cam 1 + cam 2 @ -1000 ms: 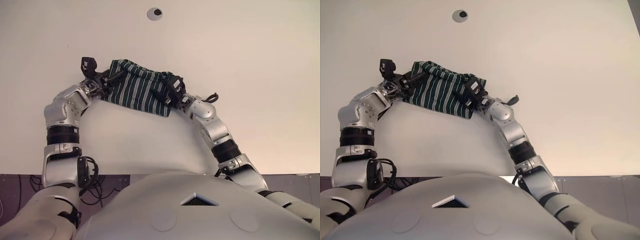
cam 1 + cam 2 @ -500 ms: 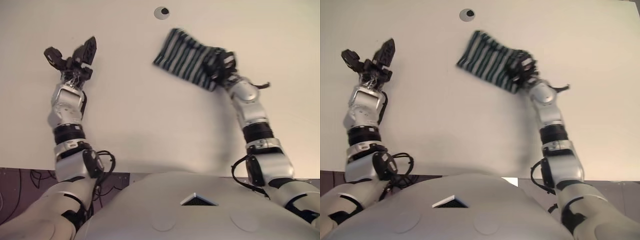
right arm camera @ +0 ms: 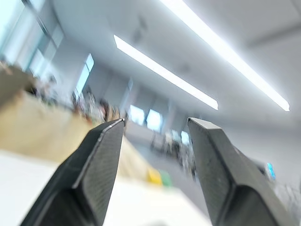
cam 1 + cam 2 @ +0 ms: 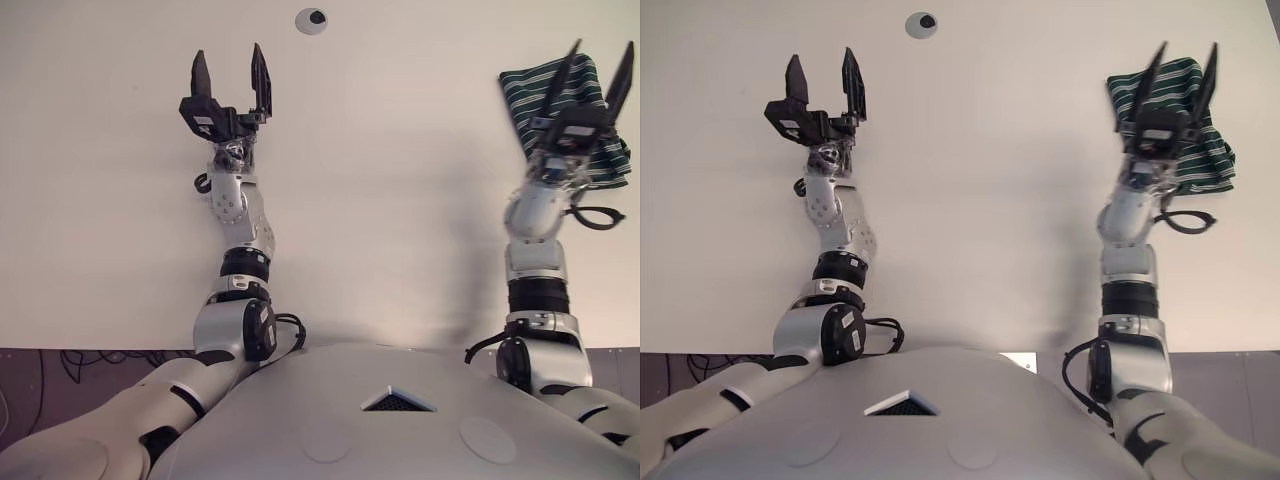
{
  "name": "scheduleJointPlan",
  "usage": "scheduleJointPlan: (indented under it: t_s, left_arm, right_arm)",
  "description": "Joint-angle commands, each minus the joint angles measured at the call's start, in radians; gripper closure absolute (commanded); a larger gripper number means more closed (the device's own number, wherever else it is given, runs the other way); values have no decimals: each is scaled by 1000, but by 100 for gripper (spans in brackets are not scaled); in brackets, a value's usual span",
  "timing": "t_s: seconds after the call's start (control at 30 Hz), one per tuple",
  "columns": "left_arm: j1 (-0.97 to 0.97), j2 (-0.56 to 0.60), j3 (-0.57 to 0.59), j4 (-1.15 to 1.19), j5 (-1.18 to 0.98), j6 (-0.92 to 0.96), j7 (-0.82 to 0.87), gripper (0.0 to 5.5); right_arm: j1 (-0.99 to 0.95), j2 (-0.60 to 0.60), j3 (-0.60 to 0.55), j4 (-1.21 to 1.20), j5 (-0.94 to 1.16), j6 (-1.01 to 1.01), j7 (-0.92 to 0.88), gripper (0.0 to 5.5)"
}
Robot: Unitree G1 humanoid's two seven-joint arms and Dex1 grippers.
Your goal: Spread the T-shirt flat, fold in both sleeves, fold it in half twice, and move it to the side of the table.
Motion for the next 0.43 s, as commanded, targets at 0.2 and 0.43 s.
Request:
scheduleJointPlan:
  t_s: [0.2, 0.43]
  left_arm:
    - [-30, 105, -110, 225, 185, -286, -18, 108]
    - [-34, 141, -111, 280, 213, -329, 58, 108]
  right_arm:
    - [97, 75, 123, 113, -232, -158, -266, 303]
    - [95, 66, 170, 135, -244, -157, -325, 303]
